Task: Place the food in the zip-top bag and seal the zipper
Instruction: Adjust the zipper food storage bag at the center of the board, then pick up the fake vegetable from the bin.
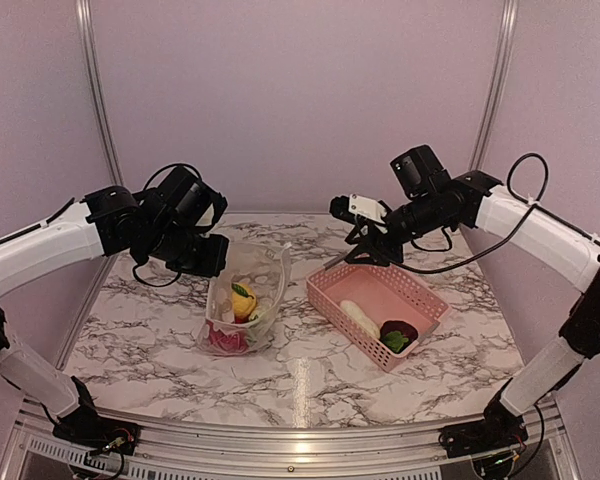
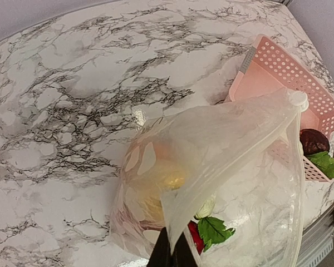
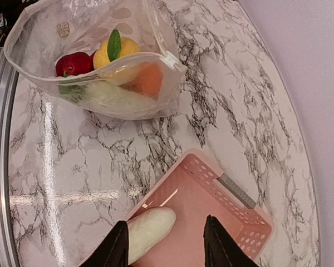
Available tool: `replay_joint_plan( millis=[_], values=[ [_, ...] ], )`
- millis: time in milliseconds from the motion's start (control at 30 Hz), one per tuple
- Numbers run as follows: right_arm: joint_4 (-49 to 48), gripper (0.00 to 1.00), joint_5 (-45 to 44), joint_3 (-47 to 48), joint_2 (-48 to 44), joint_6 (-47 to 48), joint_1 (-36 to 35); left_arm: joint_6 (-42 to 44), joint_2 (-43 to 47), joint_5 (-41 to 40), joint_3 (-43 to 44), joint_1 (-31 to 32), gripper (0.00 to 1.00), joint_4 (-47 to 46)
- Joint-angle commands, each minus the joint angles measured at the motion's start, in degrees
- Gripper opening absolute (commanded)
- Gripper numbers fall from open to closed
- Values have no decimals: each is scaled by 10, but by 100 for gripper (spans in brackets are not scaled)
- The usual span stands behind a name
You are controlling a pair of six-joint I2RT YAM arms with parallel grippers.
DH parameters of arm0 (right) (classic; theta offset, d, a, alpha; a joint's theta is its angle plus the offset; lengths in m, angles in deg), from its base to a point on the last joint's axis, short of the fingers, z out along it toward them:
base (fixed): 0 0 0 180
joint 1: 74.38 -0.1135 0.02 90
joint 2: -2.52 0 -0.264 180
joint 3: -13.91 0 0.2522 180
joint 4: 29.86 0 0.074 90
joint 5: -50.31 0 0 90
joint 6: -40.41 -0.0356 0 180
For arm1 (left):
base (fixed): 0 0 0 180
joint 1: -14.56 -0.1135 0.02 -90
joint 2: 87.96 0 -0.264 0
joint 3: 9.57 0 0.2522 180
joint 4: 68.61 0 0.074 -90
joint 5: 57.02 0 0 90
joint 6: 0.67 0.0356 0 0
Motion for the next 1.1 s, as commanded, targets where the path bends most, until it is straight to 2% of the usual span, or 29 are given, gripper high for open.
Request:
replay_joint_plan(
  millis=[0, 133, 400, 667, 933, 1067],
  values=[
    [-32, 44, 50, -37, 2, -88, 68, -4, 11, -5, -9, -2, 0, -5],
    [-48, 44, 45, -78, 24, -128, 98, -3, 11, -8, -12, -2, 0, -5],
    [-65, 45, 15, -107, 87, -178, 104, -3, 12, -7, -15, -2, 0, -5],
    [-52, 50, 28, -78, 181, -212, 104, -8, 26, -10, -29, -2, 0, -5],
    [-23, 63, 60, -53, 248, -217, 102, -9, 34, -15, -40, -2, 0, -5],
    [-19, 64, 49, -46, 268, -225, 101, -10, 33, -14, -40, -2, 0, -5]
  ],
)
